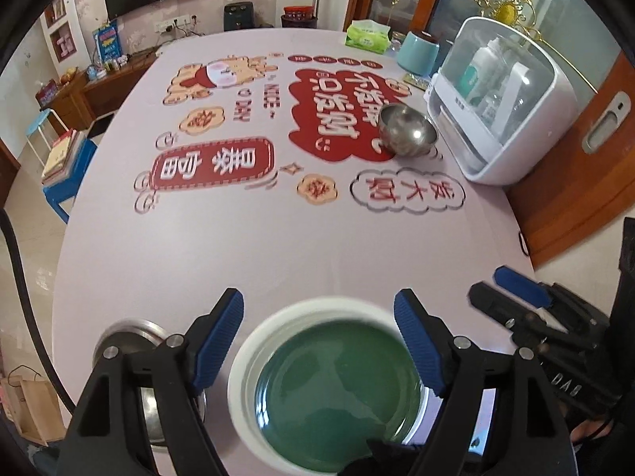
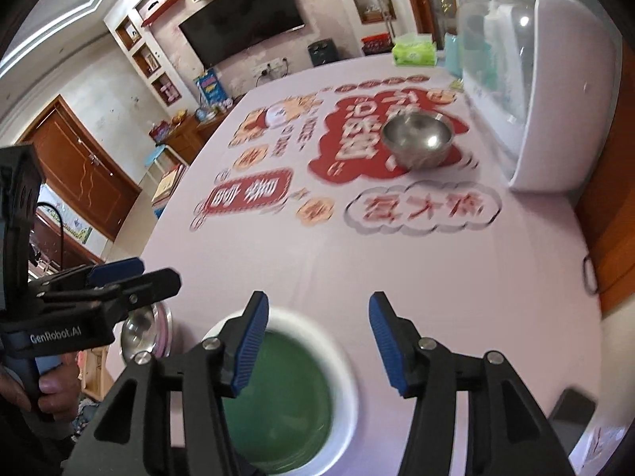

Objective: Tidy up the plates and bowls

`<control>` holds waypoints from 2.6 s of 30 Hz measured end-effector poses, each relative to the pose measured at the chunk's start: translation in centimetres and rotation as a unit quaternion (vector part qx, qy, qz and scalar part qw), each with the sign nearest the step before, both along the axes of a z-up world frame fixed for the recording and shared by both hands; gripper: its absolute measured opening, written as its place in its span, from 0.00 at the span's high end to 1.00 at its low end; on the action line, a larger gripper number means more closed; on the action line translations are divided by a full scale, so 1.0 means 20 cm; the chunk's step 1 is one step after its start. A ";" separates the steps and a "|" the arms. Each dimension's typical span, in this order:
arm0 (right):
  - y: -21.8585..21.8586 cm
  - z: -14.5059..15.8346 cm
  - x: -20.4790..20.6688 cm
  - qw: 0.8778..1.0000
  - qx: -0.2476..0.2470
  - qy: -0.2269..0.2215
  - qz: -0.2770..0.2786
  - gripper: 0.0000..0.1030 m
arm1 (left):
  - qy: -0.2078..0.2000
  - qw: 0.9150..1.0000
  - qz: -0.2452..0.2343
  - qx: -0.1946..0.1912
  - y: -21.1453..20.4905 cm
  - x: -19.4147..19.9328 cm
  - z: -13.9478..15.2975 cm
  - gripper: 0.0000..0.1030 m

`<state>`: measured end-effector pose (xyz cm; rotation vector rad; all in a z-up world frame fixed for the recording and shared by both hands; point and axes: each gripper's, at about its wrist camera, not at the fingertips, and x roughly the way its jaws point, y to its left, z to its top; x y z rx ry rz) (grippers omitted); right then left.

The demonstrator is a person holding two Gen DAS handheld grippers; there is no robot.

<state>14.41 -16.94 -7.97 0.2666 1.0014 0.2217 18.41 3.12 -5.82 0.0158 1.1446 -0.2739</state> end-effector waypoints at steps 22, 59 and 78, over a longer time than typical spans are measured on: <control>-0.40 0.20 0.60 0.993 -0.039 -0.101 -0.041 0.44 | -0.090 0.995 0.014 0.037 -0.38 0.65 0.28 0.24; -0.53 -0.53 0.88 0.982 0.022 -0.033 -0.183 0.44 | 0.043 0.998 -0.027 -0.047 -0.80 1.24 -0.59 0.27; -0.51 -0.65 0.93 0.986 0.041 0.000 -0.162 0.63 | 0.114 0.990 0.004 -0.081 -0.79 1.22 -0.78 0.61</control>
